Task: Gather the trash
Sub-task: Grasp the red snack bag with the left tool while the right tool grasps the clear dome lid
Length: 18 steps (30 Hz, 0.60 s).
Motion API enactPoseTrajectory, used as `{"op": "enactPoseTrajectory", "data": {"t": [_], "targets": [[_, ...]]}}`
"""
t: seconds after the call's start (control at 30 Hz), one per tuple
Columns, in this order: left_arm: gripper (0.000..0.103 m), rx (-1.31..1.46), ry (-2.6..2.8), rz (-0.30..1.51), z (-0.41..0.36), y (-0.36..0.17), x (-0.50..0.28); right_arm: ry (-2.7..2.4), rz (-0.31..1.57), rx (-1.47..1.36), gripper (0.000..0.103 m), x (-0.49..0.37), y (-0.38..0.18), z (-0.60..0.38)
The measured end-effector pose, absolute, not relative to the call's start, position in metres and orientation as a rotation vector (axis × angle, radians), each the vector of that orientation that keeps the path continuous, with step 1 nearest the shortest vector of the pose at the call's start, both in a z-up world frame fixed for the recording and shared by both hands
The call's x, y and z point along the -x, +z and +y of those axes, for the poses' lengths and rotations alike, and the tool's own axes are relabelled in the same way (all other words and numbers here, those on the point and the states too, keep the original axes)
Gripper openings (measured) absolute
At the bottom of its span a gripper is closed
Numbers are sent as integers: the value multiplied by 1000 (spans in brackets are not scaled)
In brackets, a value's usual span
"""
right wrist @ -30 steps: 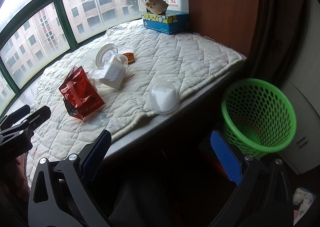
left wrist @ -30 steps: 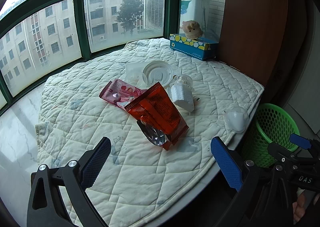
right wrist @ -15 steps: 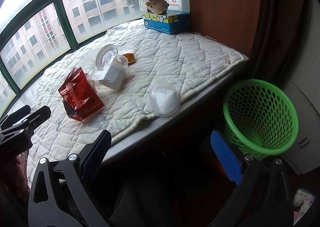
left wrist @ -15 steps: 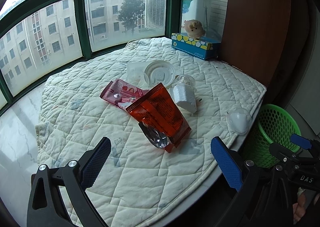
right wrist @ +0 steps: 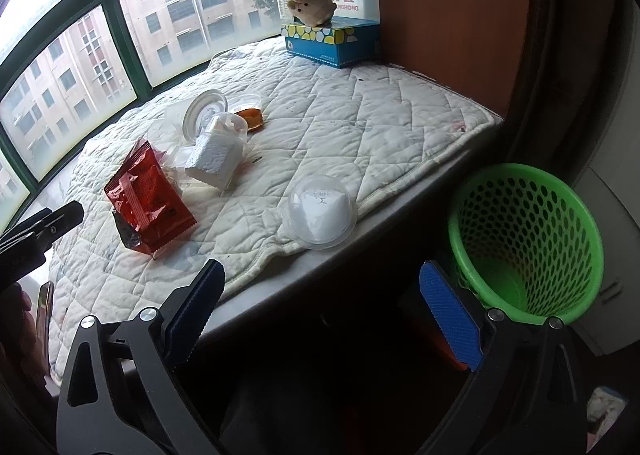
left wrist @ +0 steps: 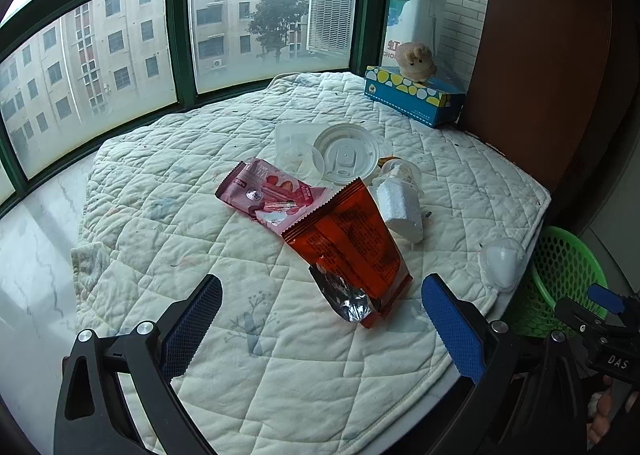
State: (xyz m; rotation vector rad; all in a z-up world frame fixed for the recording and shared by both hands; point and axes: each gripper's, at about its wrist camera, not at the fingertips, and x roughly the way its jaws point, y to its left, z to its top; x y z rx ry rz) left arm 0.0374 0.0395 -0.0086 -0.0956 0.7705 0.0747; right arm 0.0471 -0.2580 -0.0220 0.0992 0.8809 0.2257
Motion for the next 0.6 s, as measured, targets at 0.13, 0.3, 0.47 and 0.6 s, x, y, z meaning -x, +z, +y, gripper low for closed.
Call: {"op": "enactPoseTrajectory", "data": {"t": [0.13, 0.3, 0.47, 0.6], "targets": [[97, 110, 76, 778, 48, -10, -46, 229, 886, -87, 93, -61, -26, -258], [97, 101, 77, 789, 52, -14, -55, 237, 901, -76, 91, -79, -33, -253], [97, 102, 64, 808, 54, -20, -67, 242, 928, -72, 88, -95, -43, -247], [97, 101, 51, 824, 54, -25, -79, 244, 949, -74, 88, -105, -50, -245]]}}
